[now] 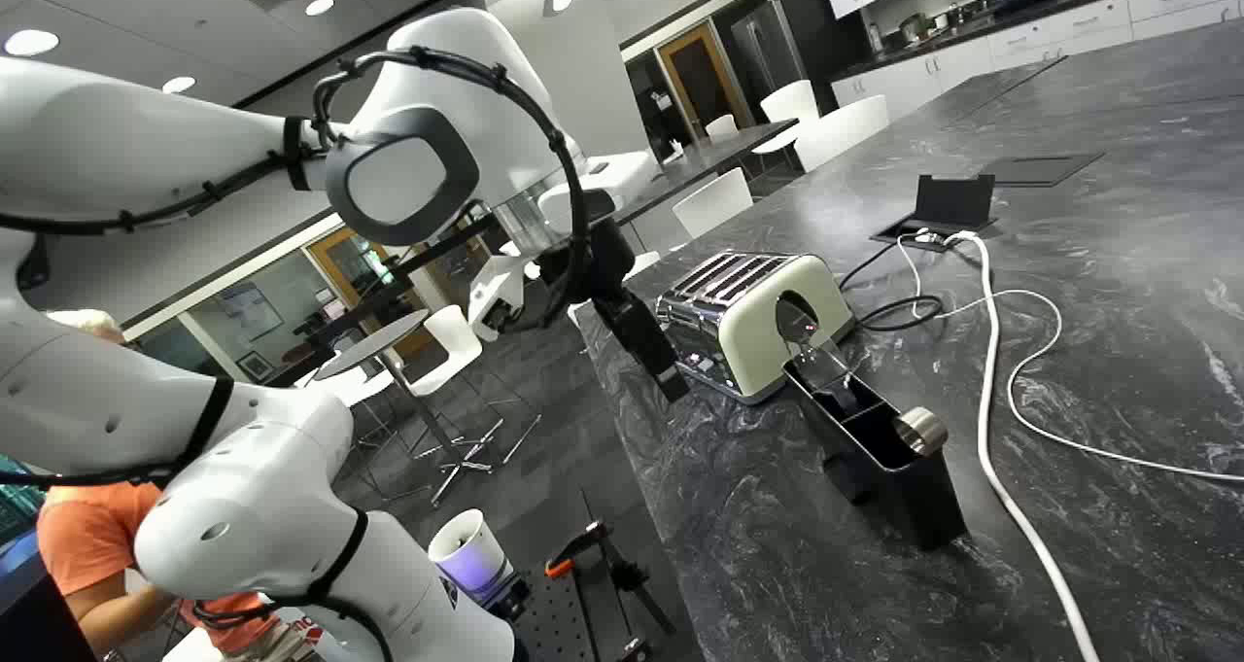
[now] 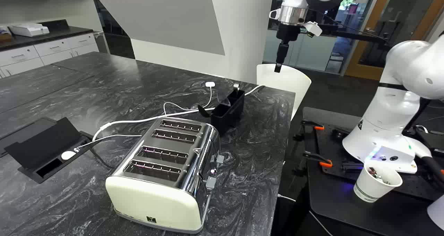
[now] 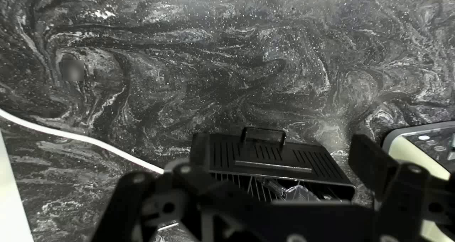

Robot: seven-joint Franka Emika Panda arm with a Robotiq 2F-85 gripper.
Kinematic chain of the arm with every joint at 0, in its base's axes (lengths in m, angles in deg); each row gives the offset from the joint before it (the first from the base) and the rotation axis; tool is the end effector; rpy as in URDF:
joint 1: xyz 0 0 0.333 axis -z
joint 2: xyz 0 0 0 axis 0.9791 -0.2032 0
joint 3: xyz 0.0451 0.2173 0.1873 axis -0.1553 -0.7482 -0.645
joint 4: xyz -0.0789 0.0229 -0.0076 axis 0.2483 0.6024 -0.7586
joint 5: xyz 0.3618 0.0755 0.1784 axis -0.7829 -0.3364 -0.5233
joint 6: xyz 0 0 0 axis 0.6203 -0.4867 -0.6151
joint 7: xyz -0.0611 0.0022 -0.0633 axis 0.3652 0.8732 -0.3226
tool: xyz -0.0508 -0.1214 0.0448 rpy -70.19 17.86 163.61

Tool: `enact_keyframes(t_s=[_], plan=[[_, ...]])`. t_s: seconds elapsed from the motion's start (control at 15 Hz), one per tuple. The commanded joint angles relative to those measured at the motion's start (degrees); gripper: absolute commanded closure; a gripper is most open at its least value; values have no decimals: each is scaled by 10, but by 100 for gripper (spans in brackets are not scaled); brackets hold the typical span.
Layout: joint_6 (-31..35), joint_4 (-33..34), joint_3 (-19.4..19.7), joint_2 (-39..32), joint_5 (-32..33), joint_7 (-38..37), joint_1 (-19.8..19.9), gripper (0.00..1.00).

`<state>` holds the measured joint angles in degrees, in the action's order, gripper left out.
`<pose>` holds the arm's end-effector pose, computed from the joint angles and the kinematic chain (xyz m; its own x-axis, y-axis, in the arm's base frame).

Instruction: Push the button to release the toaster lever

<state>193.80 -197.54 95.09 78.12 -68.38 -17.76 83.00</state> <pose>0.3942 -0.1104 0.3304 0.9975 -0.0225 0.0664 -0.0193 -0.9986 -0.0495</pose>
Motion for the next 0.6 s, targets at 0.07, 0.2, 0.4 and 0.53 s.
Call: enact_keyframes(t_s=[0.07, 0.2, 0.4, 0.53], plan=[[-1, 1, -7, -1, -4, 3, 7, 0], [-1, 1, -7, -1, -4, 3, 7, 0], [7, -10, -29, -3, -20, -4, -19, 0], [39, -31, -58, -5, -38, -22, -43, 0]])
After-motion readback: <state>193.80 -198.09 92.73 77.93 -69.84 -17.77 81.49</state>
